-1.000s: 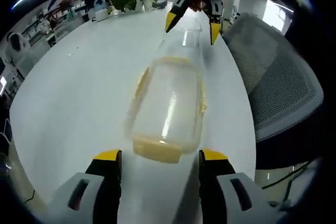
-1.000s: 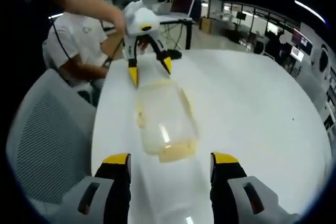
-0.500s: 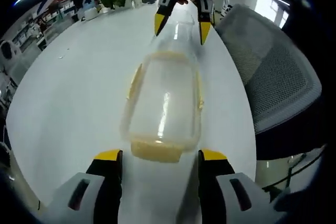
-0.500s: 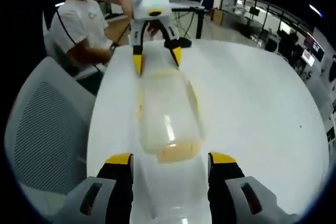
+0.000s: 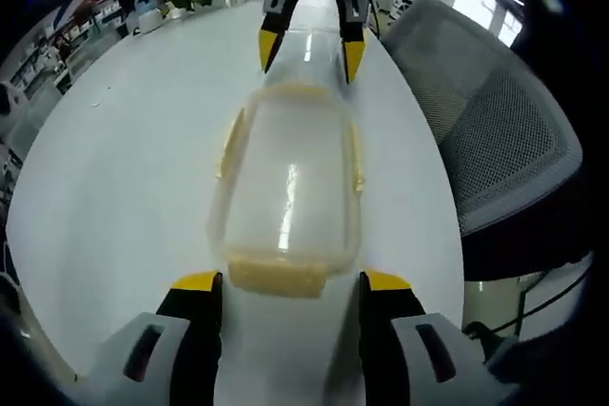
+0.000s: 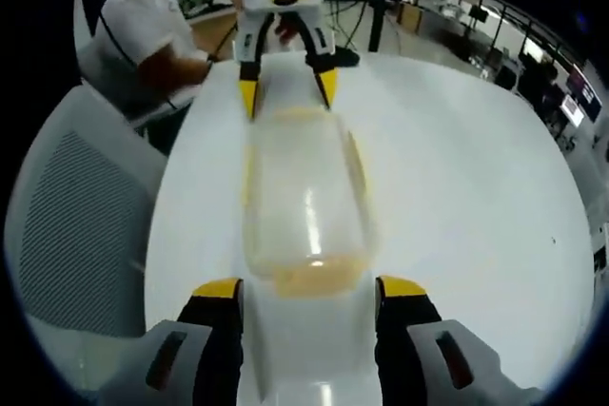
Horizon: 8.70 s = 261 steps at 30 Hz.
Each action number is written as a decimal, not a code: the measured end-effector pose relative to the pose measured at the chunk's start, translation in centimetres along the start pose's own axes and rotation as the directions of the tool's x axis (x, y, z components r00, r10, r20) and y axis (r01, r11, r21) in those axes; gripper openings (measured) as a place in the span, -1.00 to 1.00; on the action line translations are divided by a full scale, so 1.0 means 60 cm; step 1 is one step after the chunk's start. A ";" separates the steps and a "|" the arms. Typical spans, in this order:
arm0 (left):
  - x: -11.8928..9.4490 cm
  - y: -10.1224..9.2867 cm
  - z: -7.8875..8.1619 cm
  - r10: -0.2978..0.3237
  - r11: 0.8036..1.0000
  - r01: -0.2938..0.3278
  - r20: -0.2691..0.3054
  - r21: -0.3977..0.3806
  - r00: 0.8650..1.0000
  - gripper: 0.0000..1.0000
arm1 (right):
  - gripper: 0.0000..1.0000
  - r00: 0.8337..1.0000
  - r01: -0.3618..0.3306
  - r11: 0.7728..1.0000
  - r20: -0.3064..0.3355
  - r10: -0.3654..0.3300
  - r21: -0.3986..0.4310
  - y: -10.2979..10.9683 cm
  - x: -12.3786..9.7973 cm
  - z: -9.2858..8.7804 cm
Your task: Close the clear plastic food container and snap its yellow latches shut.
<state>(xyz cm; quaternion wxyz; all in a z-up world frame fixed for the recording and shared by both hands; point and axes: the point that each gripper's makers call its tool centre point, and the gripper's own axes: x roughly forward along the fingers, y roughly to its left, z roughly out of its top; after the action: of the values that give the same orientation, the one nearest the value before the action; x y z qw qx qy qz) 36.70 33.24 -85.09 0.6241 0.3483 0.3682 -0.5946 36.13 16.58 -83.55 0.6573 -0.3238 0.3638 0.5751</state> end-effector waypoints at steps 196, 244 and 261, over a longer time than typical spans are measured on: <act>-0.045 0.004 0.173 -0.039 0.998 0.047 -0.178 0.040 0.983 -0.25 | -0.25 0.969 -0.073 0.994 -0.243 0.051 -0.083 -0.034 -0.138 -0.050; 0.045 -0.005 0.300 -0.062 0.997 0.070 -0.183 0.036 0.981 -0.24 | -0.25 0.962 -0.094 0.995 -0.259 0.081 -0.038 -0.048 -0.203 -0.194; 0.082 -0.005 0.354 -0.064 0.997 0.072 -0.176 0.041 0.982 -0.24 | -0.25 0.960 -0.092 0.995 -0.268 0.080 -0.033 -0.057 -0.231 -0.251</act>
<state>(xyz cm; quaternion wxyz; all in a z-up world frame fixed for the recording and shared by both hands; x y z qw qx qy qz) 37.48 12.29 -79.09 0.5603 0.4009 0.4190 -0.5914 36.92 -3.80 -79.65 0.5695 -0.3968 0.4493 0.5625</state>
